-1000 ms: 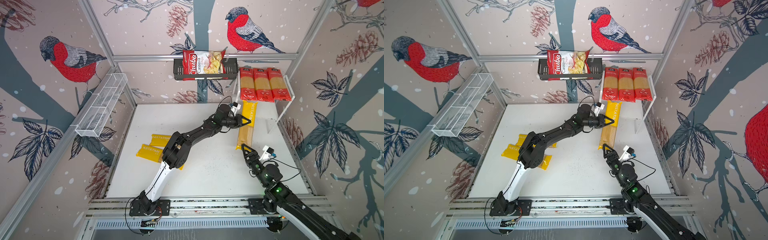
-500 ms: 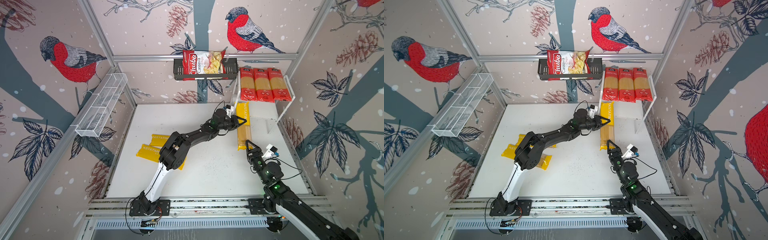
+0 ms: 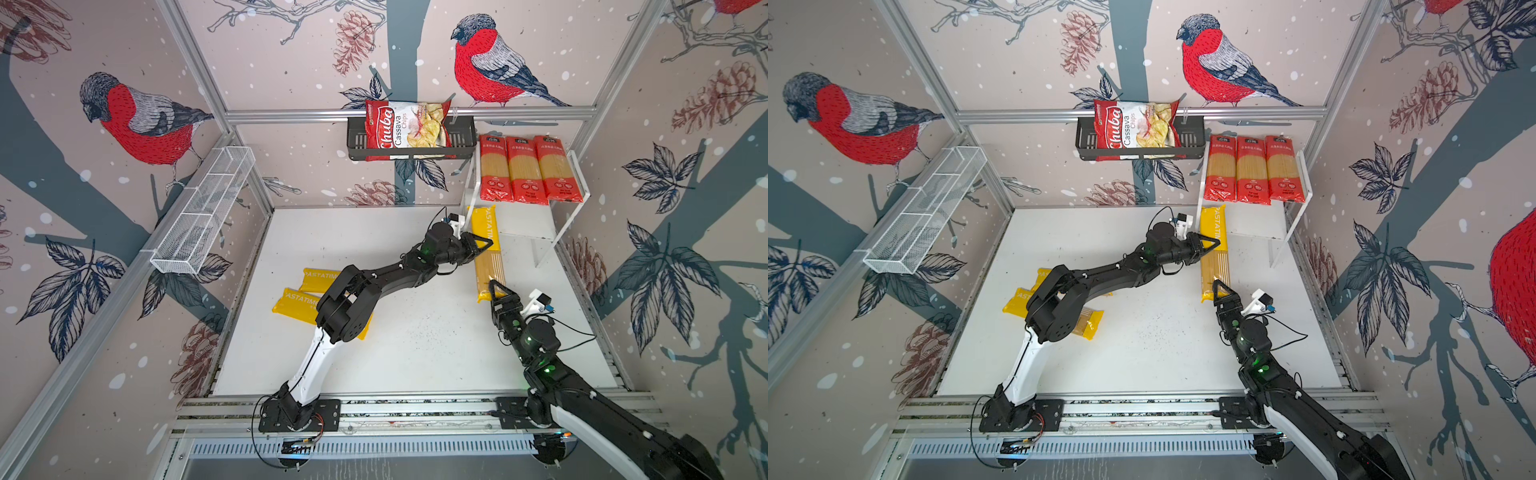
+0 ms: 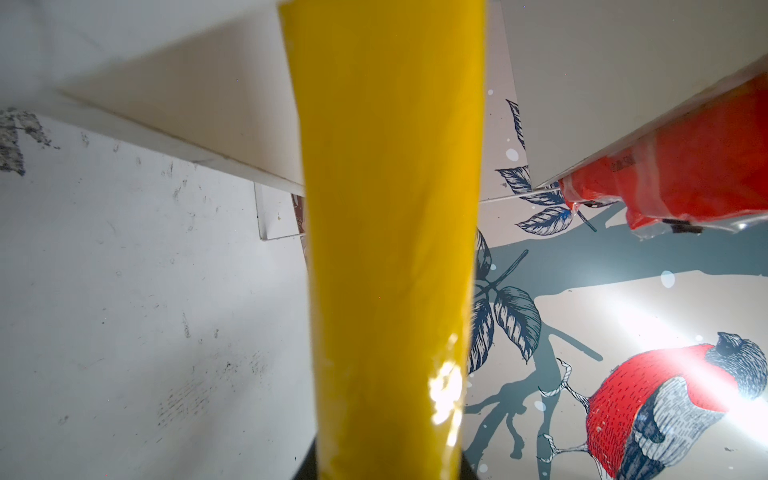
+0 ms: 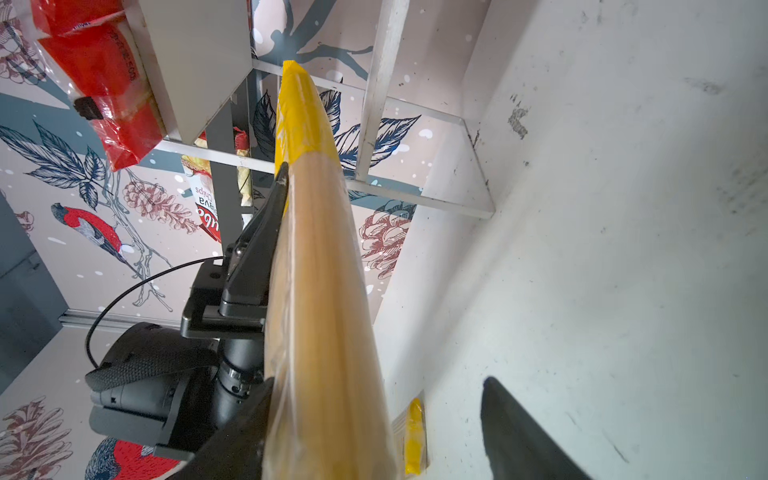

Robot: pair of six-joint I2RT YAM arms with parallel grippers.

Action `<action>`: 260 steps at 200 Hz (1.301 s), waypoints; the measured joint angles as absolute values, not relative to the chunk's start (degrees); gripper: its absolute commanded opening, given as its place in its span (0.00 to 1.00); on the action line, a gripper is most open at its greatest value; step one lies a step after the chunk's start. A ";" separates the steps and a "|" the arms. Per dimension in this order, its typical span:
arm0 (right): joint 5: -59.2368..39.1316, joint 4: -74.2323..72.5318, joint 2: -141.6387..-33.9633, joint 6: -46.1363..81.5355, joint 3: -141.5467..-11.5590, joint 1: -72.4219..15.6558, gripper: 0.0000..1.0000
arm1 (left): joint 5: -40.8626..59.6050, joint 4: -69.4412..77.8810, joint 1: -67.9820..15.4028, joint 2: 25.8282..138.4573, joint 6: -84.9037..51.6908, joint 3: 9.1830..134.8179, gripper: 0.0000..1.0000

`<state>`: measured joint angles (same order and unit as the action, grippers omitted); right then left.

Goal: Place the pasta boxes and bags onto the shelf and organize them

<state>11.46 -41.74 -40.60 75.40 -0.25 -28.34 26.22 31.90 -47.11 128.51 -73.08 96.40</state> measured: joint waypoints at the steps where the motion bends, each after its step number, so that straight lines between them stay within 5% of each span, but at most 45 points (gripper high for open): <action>1: 11.51 -41.87 -40.71 75.40 -0.25 -28.32 0.71 | 26.09 31.90 -47.13 128.49 -73.10 96.33 0.08; 51: 13.06 -49.32 -45.84 75.29 -0.67 -28.18 0.45 | 23.88 33.58 -47.79 128.22 -73.69 94.41 0.15; 101: 13.72 -52.84 -47.51 74.70 -1.56 -27.86 0.23 | 23.53 34.37 -47.35 126.17 -74.96 92.51 0.50; 133: 11.60 -52.86 -46.19 73.19 -2.11 -24.58 0.19 | 23.94 34.44 -46.85 122.96 -74.76 90.19 0.61; 196: 6.04 -44.91 -46.65 71.22 -6.70 -8.80 0.18 | 25.32 39.38 -46.63 113.32 -71.48 78.35 0.61; 260: -6.44 -44.91 -60.20 70.26 -16.38 7.60 0.21 | 25.19 42.15 -46.68 101.34 -69.01 59.16 0.60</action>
<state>-6.44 -44.91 -60.20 70.26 -16.38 7.60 25.19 42.15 -46.68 101.34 -69.01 59.16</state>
